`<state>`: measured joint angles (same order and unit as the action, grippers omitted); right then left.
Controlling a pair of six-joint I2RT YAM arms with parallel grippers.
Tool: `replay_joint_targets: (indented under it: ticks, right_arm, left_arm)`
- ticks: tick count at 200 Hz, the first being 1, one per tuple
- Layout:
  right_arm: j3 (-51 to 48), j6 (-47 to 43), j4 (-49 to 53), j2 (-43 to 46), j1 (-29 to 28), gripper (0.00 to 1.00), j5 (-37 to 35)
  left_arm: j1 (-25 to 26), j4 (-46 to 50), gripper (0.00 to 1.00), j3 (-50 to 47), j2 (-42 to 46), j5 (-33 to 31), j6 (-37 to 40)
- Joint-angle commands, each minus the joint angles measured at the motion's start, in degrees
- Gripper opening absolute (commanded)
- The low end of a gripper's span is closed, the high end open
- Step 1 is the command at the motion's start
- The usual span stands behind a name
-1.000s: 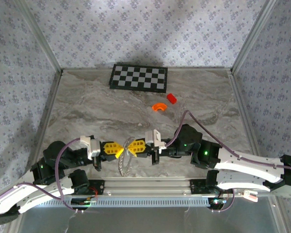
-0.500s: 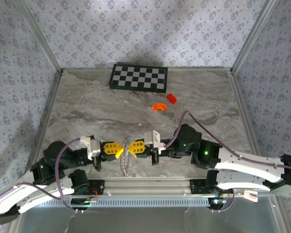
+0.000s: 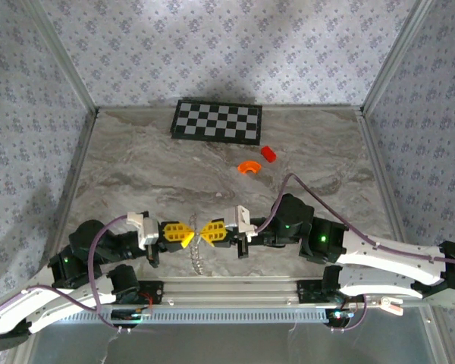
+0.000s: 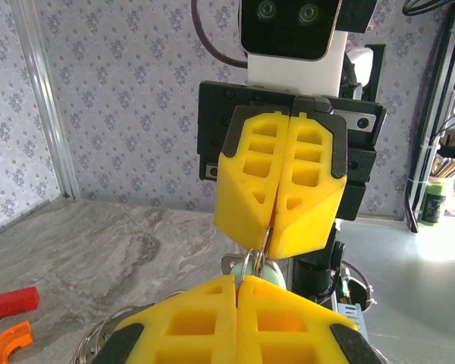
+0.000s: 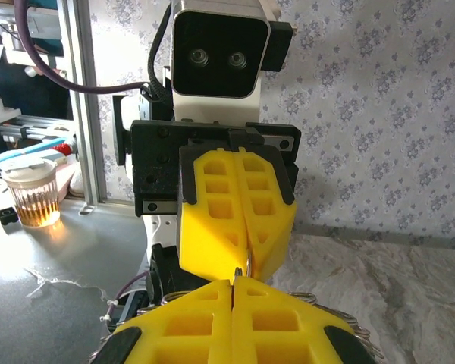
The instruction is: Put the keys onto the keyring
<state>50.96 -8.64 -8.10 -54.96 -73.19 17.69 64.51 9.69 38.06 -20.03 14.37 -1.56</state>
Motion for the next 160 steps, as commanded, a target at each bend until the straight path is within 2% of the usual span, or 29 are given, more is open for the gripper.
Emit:
replay_joint_targets:
  ticks: [1,160]
  right_arm:
    - [2.5,-1.6,2.5,0.5,-1.2,0.00,0.8]
    - [4.9,-7.6,11.2,0.7,-2.7,0.00,-3.8]
  left_arm:
    - [-0.1,-1.5,0.00,2.2,-0.5,-1.5,-0.5]
    - [-0.1,-0.1,0.00,3.4,-1.7,-1.7,-2.0]
